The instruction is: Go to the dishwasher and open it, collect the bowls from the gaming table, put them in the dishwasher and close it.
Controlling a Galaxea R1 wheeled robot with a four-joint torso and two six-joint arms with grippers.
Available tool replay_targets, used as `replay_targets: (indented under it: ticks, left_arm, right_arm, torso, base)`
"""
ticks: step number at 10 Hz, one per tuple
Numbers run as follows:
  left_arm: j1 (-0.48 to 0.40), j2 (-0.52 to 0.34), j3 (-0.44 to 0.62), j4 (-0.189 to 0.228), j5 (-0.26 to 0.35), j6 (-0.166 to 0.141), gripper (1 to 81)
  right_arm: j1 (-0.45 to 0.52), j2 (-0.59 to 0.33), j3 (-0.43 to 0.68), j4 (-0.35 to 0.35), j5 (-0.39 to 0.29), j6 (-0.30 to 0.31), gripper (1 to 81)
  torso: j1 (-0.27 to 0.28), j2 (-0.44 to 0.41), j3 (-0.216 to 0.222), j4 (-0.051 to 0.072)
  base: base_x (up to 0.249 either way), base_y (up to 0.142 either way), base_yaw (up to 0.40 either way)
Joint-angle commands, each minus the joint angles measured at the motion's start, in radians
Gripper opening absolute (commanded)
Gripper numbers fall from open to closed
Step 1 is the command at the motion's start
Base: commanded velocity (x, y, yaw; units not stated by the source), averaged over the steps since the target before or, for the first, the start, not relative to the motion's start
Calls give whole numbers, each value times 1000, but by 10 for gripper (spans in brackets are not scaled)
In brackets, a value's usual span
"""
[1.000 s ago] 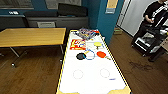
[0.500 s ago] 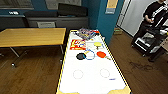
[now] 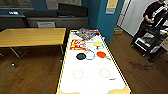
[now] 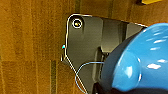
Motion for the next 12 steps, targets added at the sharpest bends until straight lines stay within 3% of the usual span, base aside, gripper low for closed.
replay_targets:
  ticks: [1, 6, 8, 12]
  left_arm:
    - [14, 22, -32, -1, -28, 3, 10]
    - [121, 91, -84, -4, -38, 14, 10]
    - [170, 158, -199, -5, -43, 52, 10]
    - [228, 250, -361, -5, -40, 65, 10]
  right_arm:
    - [14, -32, 12, -5, -65, -6, 10]
    - [19, -13, -52, 6, -108, 7, 10]
    - [19, 13, -95, 6, -122, 7, 10]
    - [30, 46, -164, 10, -179, 8, 10]
  torso:
    - [0, 0, 0, 0]
    - [0, 0, 0, 0]
    - [0, 0, 0, 0]
    - [-1, 0, 0, 0]
  base:
    - [0, 0, 0]
    - [0, 0, 0]
    - [0, 0, 0]
    - [0, 0, 0]
